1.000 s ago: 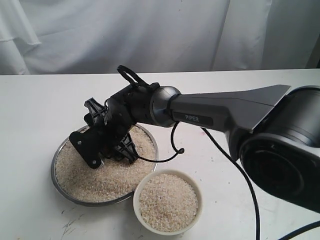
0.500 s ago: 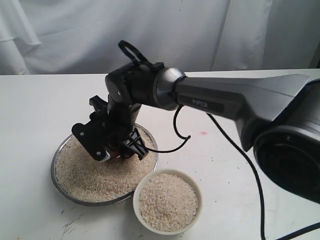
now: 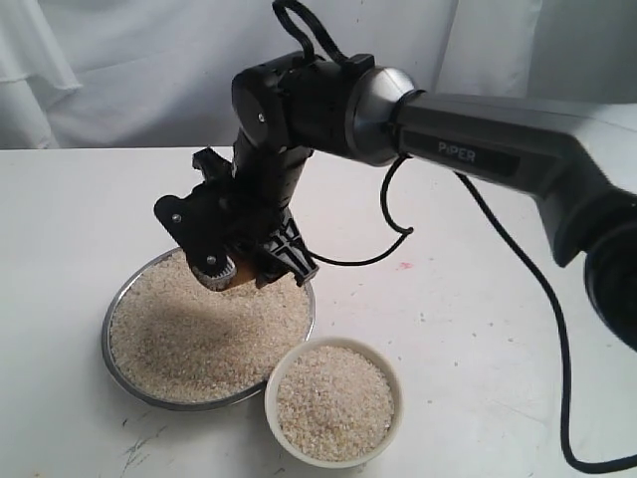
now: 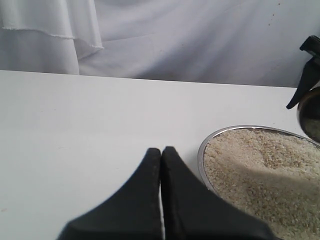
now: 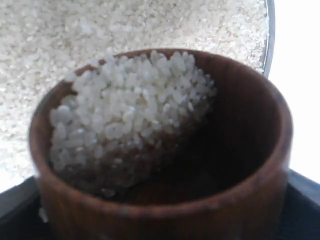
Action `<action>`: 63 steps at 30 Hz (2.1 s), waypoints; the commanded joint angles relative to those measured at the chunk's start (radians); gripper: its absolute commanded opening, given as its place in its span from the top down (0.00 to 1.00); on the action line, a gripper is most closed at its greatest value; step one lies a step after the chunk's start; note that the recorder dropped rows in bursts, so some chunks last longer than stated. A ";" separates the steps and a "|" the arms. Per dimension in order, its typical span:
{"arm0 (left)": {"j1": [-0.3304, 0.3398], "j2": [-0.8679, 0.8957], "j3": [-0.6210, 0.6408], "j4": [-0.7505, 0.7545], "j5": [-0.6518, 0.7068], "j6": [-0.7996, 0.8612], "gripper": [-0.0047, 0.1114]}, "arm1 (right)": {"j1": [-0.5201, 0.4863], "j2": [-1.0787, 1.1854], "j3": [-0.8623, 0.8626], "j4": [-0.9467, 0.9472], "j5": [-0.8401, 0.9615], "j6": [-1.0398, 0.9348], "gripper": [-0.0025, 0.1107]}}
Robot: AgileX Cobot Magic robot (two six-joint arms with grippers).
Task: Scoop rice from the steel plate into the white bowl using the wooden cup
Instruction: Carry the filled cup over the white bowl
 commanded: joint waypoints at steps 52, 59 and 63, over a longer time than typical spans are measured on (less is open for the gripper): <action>-0.002 -0.005 0.005 -0.001 -0.006 -0.003 0.96 | 0.017 -0.383 0.595 -0.377 -0.079 0.126 0.98; -0.002 -0.005 0.005 -0.001 -0.006 -0.003 0.96 | 0.099 -0.383 0.659 -0.596 -0.095 0.270 0.98; -0.002 -0.005 0.005 -0.001 -0.006 -0.003 0.96 | 0.134 -0.383 0.676 -0.684 -0.095 0.356 0.98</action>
